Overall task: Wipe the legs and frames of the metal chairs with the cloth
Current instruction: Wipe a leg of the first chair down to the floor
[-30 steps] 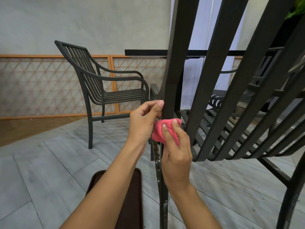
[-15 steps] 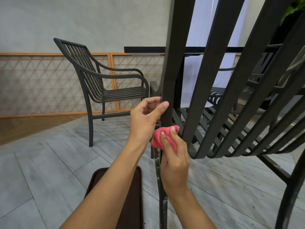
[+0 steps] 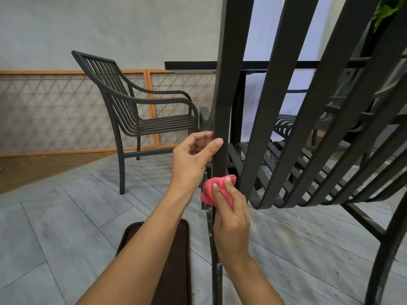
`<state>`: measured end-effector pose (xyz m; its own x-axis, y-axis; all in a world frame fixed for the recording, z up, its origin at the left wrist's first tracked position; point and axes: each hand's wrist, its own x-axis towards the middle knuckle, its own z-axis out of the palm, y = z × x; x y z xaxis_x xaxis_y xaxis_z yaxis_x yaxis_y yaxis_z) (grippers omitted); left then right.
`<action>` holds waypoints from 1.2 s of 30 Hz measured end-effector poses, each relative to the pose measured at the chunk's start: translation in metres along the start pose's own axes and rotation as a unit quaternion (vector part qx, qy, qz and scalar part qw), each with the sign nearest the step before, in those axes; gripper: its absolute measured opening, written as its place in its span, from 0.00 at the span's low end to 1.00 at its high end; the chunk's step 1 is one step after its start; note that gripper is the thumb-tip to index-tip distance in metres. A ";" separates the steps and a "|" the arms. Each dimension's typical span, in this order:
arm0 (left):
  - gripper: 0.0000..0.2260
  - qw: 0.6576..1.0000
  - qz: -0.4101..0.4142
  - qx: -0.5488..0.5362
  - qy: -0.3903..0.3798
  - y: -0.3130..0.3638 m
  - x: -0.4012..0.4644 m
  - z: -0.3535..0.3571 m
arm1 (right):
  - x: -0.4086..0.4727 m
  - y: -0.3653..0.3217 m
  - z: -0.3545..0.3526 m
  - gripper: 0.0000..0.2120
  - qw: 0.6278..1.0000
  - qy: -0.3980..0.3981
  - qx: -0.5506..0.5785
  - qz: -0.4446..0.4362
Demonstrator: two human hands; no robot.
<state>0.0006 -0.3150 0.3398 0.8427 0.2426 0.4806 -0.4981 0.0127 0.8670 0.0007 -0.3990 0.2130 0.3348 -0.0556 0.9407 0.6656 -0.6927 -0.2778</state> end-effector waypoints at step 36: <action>0.09 0.998 -0.055 0.025 -0.005 -0.049 -0.024 -0.012 | -0.027 0.007 -0.001 0.15 0.995 -0.004 0.079 0.054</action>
<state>0.0020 -0.3097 0.2844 0.8936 0.2334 0.3834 -0.3921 -0.0100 0.9199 -0.0043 -0.4030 0.1863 0.4143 -0.1175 0.9025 0.7224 -0.5607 -0.4046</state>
